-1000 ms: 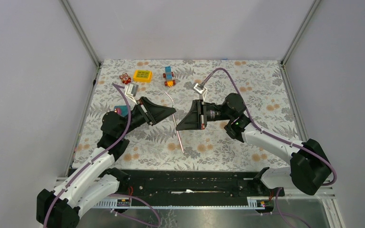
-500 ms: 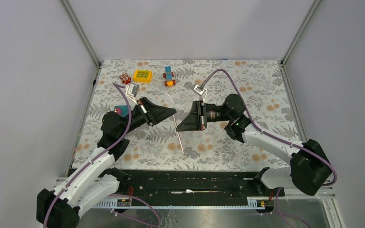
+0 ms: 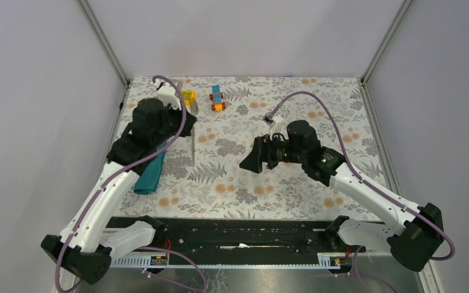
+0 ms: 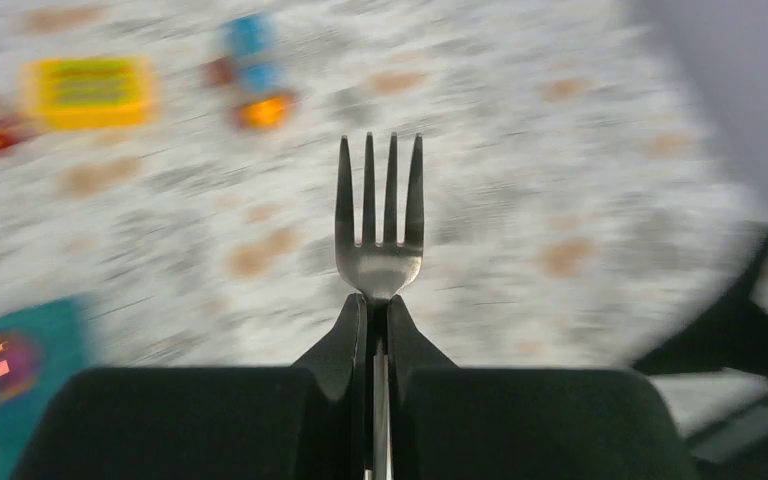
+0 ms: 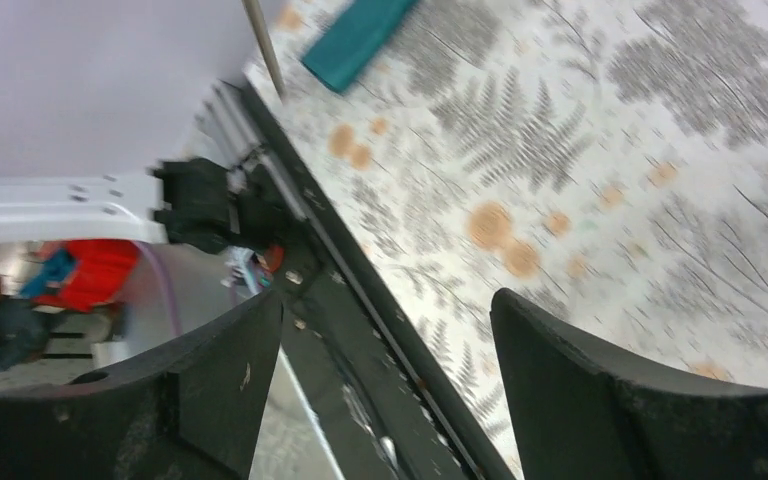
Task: Fold the napkin into a case and place the utensils inside
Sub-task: Insert the fork into the folded napkin.
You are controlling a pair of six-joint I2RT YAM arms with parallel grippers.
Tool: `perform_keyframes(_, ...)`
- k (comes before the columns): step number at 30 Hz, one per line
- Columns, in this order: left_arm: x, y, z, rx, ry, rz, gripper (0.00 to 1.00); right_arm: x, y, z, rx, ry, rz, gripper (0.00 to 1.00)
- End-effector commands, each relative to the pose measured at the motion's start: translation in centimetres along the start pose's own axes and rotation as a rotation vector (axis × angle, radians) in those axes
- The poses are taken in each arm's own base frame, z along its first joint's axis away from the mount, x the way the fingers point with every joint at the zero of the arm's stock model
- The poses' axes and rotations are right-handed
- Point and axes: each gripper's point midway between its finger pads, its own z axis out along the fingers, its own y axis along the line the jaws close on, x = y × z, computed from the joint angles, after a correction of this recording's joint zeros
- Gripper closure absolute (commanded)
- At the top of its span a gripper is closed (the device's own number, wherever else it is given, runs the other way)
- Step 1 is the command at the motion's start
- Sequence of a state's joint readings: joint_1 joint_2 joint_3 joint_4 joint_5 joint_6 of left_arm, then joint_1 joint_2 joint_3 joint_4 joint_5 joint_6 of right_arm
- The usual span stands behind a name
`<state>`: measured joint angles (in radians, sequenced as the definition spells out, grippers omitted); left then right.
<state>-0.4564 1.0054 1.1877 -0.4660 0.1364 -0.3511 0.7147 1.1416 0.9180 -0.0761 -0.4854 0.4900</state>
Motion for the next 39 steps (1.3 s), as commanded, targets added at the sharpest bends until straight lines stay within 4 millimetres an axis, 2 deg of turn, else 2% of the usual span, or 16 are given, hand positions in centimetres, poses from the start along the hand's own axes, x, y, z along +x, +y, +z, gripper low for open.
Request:
perform_keyframes(1, 2.6, 14.0, -1.2, -0.551, 0.205, 0.361, 1.0, 4.5, -4.8, -1.2, 0.178, 0.118, -0.052, 0.17)
perform_keyframes(7, 2.2, 23.0, 2.9, -0.601, 0.247, 0.348, 1.0, 7.1, -4.8, -0.9, 0.105, 0.143, -0.025, 0.17)
perform_keyframes(10, 3.2, 26.6, 4.9, -0.624, 0.317, 0.343, 1.0, 7.5, -5.2, -1.0, 0.112, 0.149, -0.039, 0.17)
perform_keyframes(13, 3.7, 29.4, 6.0, -0.646, 0.346, 0.31, 1.0, 7.9, -5.1, -1.0, 0.096, 0.164, -0.039, 0.16)
perform_keyframes(16, 3.9, 30.5, 7.4, -0.65, 0.334, 0.317, 1.0, 8.1, -5.0, -0.8, 0.079, 0.165, -0.038, 0.17)
perform_keyframes(18, 4.2, 32.0, 7.5, -0.675, 0.343, 0.308, 1.0, 8.2, -5.0, -0.7, 0.077, 0.166, -0.039, 0.16)
perform_keyframes(20, 4.3, 32.6, 7.9, -0.682, 0.346, 0.303, 1.0, 8.3, -5.1, -0.7, 0.074, 0.169, -0.038, 0.16)
perform_keyframes(27, 5.9, 33.6, 9.2, -0.655, 0.337, 0.285, 1.0, 8.4, -5.1, -0.6, 0.068, 0.169, -0.035, 0.16)
perform_keyframes(30, 6.4, 34.2, 9.3, -0.664, 0.332, 0.272, 1.0, 8.4, -5.2, -0.6, 0.071, 0.169, -0.034, 0.16)
perform_keyframes(39, 8.7, 34.3, 9.2, -0.642, 0.368, 0.234, 1.0, 8.4, -5.1, -0.7, 0.066, 0.168, -0.03, 0.16)
